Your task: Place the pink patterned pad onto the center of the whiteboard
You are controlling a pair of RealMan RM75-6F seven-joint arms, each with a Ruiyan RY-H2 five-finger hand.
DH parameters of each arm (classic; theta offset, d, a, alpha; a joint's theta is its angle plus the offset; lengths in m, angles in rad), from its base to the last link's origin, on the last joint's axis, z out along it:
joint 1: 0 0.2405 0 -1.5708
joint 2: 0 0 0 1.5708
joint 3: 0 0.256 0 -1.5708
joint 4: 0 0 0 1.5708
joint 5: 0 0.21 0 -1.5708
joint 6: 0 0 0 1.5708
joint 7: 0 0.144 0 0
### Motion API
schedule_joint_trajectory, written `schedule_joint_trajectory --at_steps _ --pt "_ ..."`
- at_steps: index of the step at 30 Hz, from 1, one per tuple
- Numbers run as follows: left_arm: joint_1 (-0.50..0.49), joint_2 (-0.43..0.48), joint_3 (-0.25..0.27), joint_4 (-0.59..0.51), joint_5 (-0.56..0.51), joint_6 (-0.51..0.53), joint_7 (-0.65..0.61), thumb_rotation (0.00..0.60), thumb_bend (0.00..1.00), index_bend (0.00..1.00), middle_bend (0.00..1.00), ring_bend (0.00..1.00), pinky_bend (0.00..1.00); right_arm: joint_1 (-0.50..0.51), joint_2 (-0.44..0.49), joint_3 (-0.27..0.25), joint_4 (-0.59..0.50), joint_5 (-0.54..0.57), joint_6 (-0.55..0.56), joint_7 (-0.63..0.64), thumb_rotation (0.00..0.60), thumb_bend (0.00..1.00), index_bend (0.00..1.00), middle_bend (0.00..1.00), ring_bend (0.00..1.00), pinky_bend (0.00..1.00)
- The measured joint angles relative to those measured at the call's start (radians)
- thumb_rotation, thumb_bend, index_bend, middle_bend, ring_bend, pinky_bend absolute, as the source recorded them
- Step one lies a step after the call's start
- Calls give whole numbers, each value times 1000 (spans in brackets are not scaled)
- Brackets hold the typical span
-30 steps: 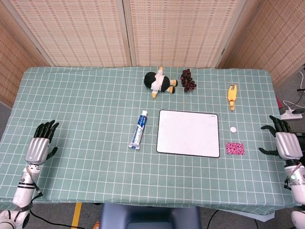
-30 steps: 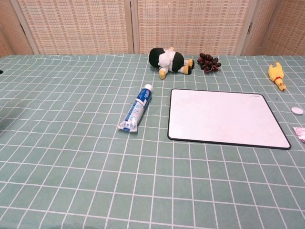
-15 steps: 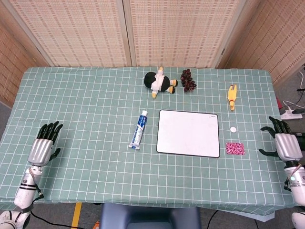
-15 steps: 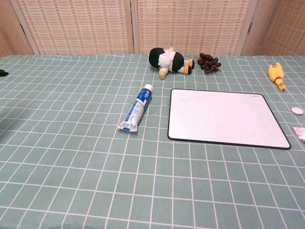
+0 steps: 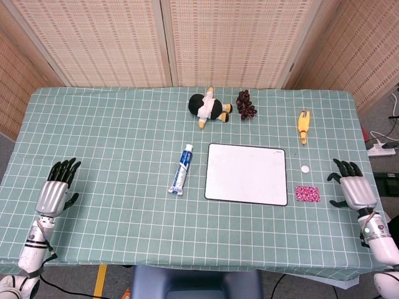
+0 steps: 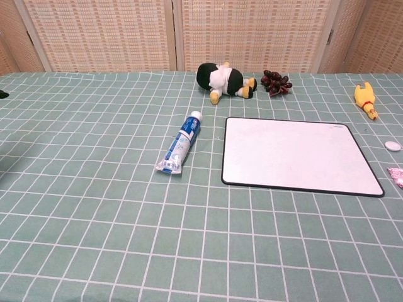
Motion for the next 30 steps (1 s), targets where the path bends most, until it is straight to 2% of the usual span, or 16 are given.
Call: schedule_joint_trajectory --at_steps 5,10,18,30 --pt "0 4 -1 -4 -2 -5 -13 600 237 0 0 0 0 20 2 4 -61 27 -57 -71 600 13 391 0 0 0" --pt "-1 6 1 -5 -1 -9 -21 600 238 0 0 0 0 34 14 8 -121 53 -102 -123 600 76 390 0 0 0" --pt "-1 9 1 -9 -1 -10 -27 600 237 0 0 0 0 50 21 22 -158 103 -145 -215 600 127 392 0 0 0" --pt "0 13 1 -11 -2 -15 -38 600 236 0 0 0 0 72 22 26 -184 128 -183 -255 600 151 400 0 0 0"
